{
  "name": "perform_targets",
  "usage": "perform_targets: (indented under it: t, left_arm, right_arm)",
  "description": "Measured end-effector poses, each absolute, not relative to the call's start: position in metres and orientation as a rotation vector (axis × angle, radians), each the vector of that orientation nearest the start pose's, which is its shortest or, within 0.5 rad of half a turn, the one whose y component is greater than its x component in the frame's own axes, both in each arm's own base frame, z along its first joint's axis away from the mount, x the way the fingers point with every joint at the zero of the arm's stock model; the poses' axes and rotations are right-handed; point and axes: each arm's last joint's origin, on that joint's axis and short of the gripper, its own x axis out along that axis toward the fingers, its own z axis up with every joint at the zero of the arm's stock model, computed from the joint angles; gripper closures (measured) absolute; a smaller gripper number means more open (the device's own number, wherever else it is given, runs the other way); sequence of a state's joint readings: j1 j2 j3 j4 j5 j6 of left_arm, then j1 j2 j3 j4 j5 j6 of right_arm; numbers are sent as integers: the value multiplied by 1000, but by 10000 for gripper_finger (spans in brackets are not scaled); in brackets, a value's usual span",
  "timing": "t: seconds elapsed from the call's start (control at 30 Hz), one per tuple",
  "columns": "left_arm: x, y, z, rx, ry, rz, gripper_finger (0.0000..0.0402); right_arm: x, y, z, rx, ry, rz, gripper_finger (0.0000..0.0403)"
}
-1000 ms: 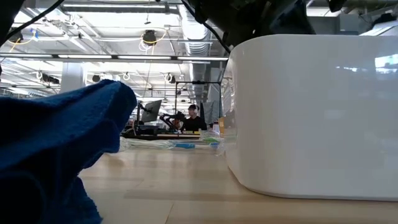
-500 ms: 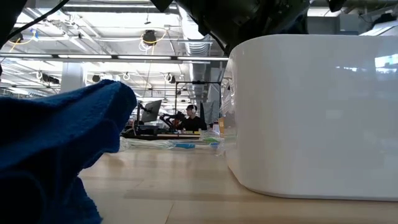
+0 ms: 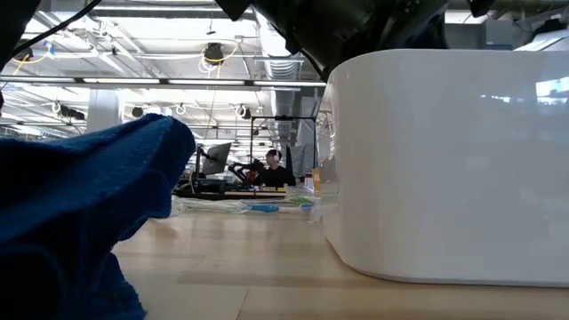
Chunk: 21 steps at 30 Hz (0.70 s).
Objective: Pick & Place Toothbrushes
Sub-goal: Put the green toothbrush into the yellow bin
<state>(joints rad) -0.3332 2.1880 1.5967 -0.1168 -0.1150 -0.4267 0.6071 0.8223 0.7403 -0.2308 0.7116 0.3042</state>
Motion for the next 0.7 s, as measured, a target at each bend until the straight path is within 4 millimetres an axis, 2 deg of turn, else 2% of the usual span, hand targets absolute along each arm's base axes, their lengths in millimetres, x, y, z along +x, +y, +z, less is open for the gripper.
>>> perform_targets:
  t: [0.17,0.4,0.53,0.7]
  left_arm:
    - [460,-156,175,-237,673,-79,282]
    - [462,-161,191,-164,555,-141,289]
    - [461,-156,201,-126,533,-129,295]
    - [454,-143,224,-71,521,-64,301]
  right_arm:
    - [154,84,309,103,229,-139,403]
    - [154,84,309,84,230,-137,403]
    - [155,85,311,26,214,-126,403]
    - [157,84,317,-15,169,-121,403]
